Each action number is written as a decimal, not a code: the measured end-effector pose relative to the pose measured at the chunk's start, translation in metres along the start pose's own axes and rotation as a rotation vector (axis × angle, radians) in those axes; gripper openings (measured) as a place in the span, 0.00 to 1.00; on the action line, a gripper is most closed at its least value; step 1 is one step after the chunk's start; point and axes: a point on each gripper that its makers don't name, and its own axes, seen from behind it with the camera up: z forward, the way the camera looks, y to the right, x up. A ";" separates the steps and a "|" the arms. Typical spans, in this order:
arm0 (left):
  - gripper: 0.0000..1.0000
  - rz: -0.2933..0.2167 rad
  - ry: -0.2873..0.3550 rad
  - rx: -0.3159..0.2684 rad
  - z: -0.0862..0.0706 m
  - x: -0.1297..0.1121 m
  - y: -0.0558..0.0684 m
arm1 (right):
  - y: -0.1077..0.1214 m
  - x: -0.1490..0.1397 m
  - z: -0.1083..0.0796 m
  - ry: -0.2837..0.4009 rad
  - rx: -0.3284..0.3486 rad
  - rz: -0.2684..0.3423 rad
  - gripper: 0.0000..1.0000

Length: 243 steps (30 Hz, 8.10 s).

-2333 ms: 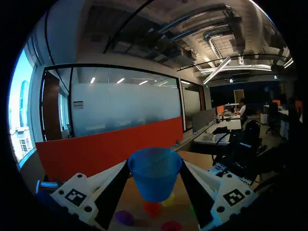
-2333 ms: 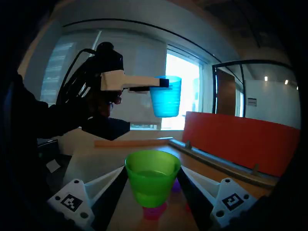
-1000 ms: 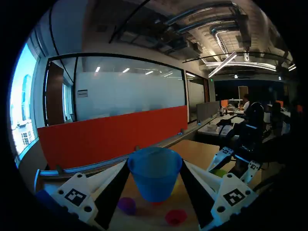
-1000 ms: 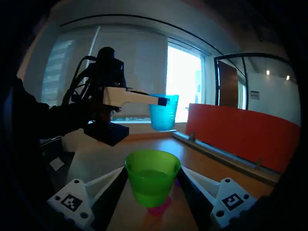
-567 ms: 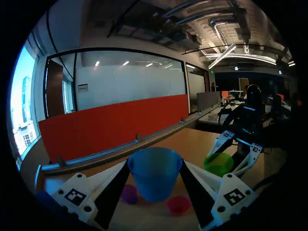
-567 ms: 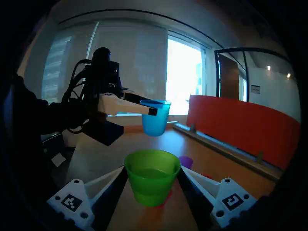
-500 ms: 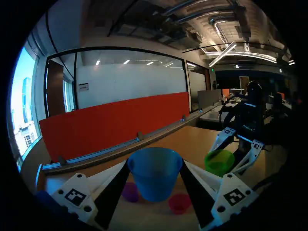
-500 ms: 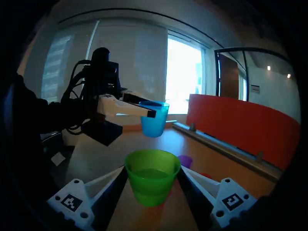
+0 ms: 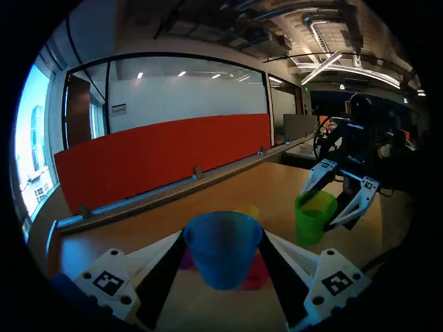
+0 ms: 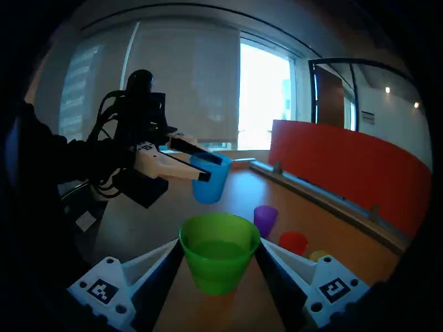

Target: Pour water

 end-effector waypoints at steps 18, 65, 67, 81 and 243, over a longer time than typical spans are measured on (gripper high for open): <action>0.89 0.003 -0.123 -0.015 0.004 -0.074 0.017 | 0.005 -0.040 0.001 -0.083 0.005 0.017 0.90; 0.88 0.051 -0.310 -0.083 0.023 -0.153 0.029 | 0.019 -0.099 0.022 -0.228 0.013 -0.022 0.90; 0.88 0.047 -0.314 -0.086 0.024 -0.155 0.029 | 0.019 -0.101 0.023 -0.232 0.014 -0.021 0.90; 0.89 0.039 -0.330 -0.098 0.029 -0.161 0.028 | 0.025 -0.114 0.031 -0.267 0.013 -0.014 0.91; 0.89 -0.196 0.195 0.619 -0.088 -0.075 -0.068 | 0.134 -0.049 -0.180 0.331 -1.080 0.213 0.94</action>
